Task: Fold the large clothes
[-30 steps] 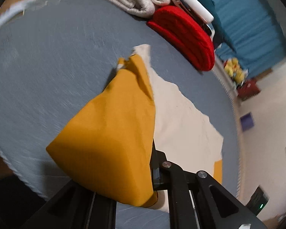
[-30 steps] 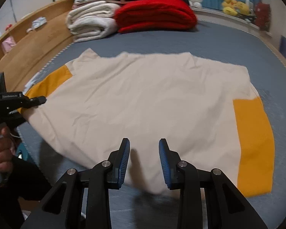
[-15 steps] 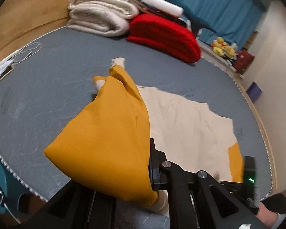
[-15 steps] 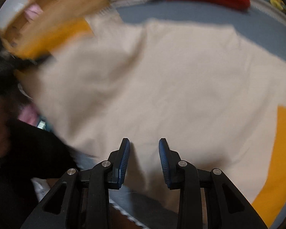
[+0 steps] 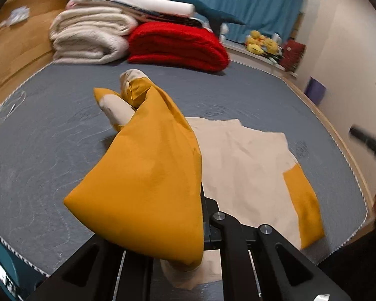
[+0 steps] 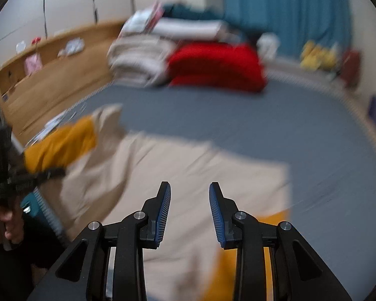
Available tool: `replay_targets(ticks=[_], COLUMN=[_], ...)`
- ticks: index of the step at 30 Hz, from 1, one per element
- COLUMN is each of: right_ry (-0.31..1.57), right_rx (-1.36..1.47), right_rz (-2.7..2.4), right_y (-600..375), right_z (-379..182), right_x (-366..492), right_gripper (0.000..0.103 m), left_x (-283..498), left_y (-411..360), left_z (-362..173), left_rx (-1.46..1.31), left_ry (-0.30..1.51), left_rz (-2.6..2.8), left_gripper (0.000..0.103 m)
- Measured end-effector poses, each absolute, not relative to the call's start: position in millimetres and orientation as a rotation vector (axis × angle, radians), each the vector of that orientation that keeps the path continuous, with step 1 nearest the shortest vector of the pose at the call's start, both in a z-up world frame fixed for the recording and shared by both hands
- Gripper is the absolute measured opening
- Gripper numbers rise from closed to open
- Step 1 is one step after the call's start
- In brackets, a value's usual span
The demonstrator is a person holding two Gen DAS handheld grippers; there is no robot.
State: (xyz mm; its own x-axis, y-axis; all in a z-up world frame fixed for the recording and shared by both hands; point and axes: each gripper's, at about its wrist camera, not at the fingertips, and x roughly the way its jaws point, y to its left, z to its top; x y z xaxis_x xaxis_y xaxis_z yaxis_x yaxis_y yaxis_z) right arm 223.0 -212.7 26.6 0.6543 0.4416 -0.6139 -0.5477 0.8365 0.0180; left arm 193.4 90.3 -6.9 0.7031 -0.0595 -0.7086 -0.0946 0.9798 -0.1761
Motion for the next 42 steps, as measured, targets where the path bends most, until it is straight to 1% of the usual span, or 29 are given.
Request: replay_targets(ticks=[2, 4, 7, 10, 12, 15, 18, 20, 21, 22, 23, 25, 27, 28, 32, 34, 36, 38, 40, 42], right_ry=[0.561, 0.527, 0.531, 0.636, 0.612, 0.666, 0.672, 0.685, 0.699, 0.717, 0.731, 0.768, 0.817, 0.848, 0.927, 0.967, 1.007, 1.062, 1.118, 1.171], right_rx=[-0.206, -0.198, -0.080, 0.033, 0.114, 0.125, 0.157, 0.174, 0.190, 0.209, 0.221, 0.247, 0.275, 0.288, 0.287, 0.286, 0.294, 0.280, 0.232, 0.182], right_rz=[0.490, 0.421, 0.321, 0.257, 0.241, 0.211, 0.205, 0.206, 0.215, 0.232, 0.244, 0.283, 0.342, 0.379, 0.464, 0.490, 0.520, 0.544, 0.535, 0.520], right_y=[-246, -275, -324, -358, -381, -398, -414, -419, -421, -422, -424, -422, -416, -411, -389, -378, -370, -358, -346, -335], right_z=[46, 53, 42, 27, 32, 23, 21, 20, 17, 15, 11, 4, -4, -9, -26, -35, -44, -56, -70, -83], right_x=[217, 216, 213, 223, 223, 225, 223, 221, 228, 231, 237, 243, 251, 254, 256, 258, 258, 258, 257, 257], right_gripper=[0.037, 0.038, 0.038, 0.038, 0.038, 0.038, 0.038, 0.038, 0.039, 0.040, 0.042, 0.047, 0.053, 0.054, 0.055, 0.055, 0.055, 0.055, 0.055, 0.055], left_x=[197, 199, 207, 218, 227, 237, 243, 248, 250, 248, 245, 237, 227, 222, 202, 201, 202, 211, 226, 233], left_y=[69, 47, 9, -40, -79, -142, -193, -221, -230, -233, -231, -218, -194, -180, -127, -96, -72, -38, -16, -5], left_z=[-4, 1, 13, 19, 14, -8, -41, -73, -91, -95, -93, -76, -51, -38, 3, 9, 4, -16, -37, -45], left_rx=[-0.156, -0.096, -0.058, -0.036, -0.011, 0.051, 0.113, 0.151, 0.169, 0.178, 0.181, 0.140, 0.067, 0.043, 0.013, -0.008, -0.016, -0.096, -0.167, -0.241], left_ry=[0.787, 0.779, 0.767, 0.763, 0.780, 0.830, 0.905, 1.007, 1.067, 1.083, 1.087, 1.067, 1.054, 1.044, 0.985, 0.965, 0.952, 0.967, 1.059, 1.083], left_rz=[-0.012, -0.045, -0.102, -0.167, -0.211, -0.281, -0.362, -0.409, -0.425, -0.432, -0.444, -0.501, -0.584, -0.618, -0.648, -0.607, -0.530, -0.419, -0.282, -0.210], left_gripper=[0.009, 0.009, 0.009, 0.008, 0.008, 0.008, 0.008, 0.012, 0.018, 0.021, 0.022, 0.036, 0.044, 0.046, 0.048, 0.049, 0.049, 0.049, 0.047, 0.047])
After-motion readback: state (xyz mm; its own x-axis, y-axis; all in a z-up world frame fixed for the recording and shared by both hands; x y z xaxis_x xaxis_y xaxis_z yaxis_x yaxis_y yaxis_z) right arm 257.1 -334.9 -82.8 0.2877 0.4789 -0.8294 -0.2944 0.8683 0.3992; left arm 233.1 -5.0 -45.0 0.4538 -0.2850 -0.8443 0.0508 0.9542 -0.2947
